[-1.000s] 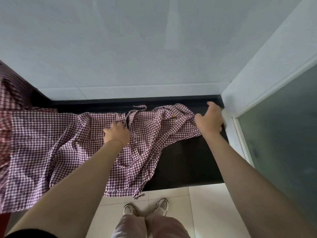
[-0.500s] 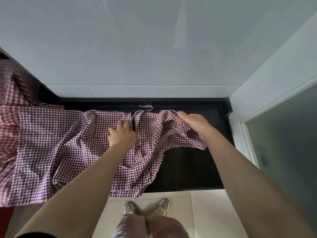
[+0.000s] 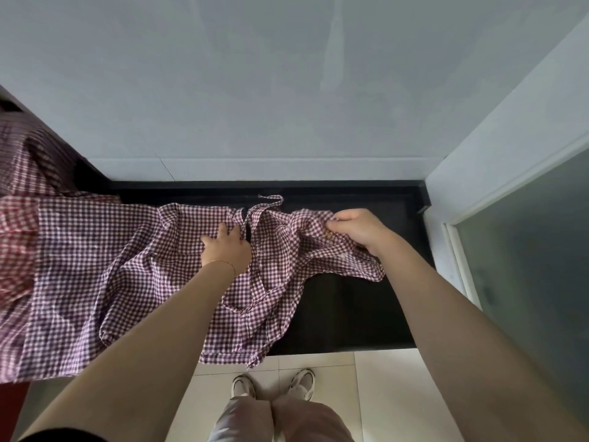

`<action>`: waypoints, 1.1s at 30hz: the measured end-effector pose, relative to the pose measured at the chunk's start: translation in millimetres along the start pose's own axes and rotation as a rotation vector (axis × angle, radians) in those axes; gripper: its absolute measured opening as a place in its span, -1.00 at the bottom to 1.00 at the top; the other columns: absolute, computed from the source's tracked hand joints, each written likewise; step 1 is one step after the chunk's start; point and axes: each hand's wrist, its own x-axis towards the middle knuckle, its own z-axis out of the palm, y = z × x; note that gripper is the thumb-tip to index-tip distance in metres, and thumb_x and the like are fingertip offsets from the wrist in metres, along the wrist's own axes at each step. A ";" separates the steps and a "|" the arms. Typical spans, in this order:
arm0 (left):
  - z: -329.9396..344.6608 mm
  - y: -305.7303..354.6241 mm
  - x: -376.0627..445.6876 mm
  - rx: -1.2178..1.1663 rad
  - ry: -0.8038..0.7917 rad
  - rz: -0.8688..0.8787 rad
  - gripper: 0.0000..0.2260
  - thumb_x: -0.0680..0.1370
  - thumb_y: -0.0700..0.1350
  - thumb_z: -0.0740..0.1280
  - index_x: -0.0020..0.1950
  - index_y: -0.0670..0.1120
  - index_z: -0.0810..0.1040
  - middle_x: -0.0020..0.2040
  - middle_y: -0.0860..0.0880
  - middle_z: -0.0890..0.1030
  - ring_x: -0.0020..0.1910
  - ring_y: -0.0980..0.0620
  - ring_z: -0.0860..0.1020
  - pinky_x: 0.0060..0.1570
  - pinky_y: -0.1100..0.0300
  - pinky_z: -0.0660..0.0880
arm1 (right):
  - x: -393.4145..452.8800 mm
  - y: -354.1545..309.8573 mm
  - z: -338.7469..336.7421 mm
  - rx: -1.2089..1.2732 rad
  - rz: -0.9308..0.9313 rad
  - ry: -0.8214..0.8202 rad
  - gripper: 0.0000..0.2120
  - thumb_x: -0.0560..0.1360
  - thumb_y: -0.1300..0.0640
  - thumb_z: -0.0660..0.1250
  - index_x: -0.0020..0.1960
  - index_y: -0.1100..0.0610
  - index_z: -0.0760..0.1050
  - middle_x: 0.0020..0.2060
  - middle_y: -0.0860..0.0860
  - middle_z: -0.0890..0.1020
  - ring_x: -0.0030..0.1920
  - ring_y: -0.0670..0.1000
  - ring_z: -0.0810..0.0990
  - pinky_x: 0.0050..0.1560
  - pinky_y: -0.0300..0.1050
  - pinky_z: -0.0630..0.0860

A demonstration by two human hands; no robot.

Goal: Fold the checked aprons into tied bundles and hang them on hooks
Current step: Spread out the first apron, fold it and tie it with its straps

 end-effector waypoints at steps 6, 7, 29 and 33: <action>-8.9 -0.1 -5.2 0.040 -0.031 0.046 -0.27 0.48 0.13 -0.34 0.48 -0.05 0.33 0.63 -0.04 0.05 0.59 -0.27 -0.03 0.41 -0.40 0.15 | -0.3 8.7 -28.7 0.364 -0.043 0.399 -0.77 0.47 0.33 0.32 -0.16 0.04 0.66 -0.15 0.03 0.69 0.00 0.13 0.66 -0.01 -0.03 0.57; -14.3 3.7 -11.9 0.054 -0.037 0.067 -0.38 0.57 0.08 -0.27 0.49 -0.07 0.32 0.63 -0.05 0.06 0.59 -0.23 -0.03 0.43 -0.39 0.09 | -2.8 13.4 -32.6 0.350 -0.026 0.368 -0.74 0.45 0.36 0.29 -0.19 0.05 0.65 -0.20 0.05 0.69 -0.03 0.15 0.65 -0.03 -0.01 0.56; -30.0 10.6 -39.0 -0.048 -0.070 0.049 -0.40 0.65 0.12 0.12 0.64 0.04 -0.02 0.64 -0.11 -0.11 0.54 -0.43 -0.12 0.45 -0.26 0.17 | -19.6 13.1 35.7 -1.027 -0.144 -0.198 -0.88 0.55 0.10 0.35 0.09 0.04 0.52 0.02 0.01 0.60 0.00 0.08 0.56 0.02 -0.02 0.47; -31.0 9.2 -35.7 -0.060 -0.090 0.059 -0.45 0.65 0.07 0.05 0.63 0.04 -0.01 0.64 -0.11 -0.11 0.54 -0.43 -0.15 0.47 -0.27 0.11 | -20.8 25.5 12.2 -1.287 -0.112 0.145 -0.82 0.59 0.12 0.26 0.18 0.04 0.52 0.06 0.04 0.63 0.09 0.11 0.59 0.25 0.12 0.38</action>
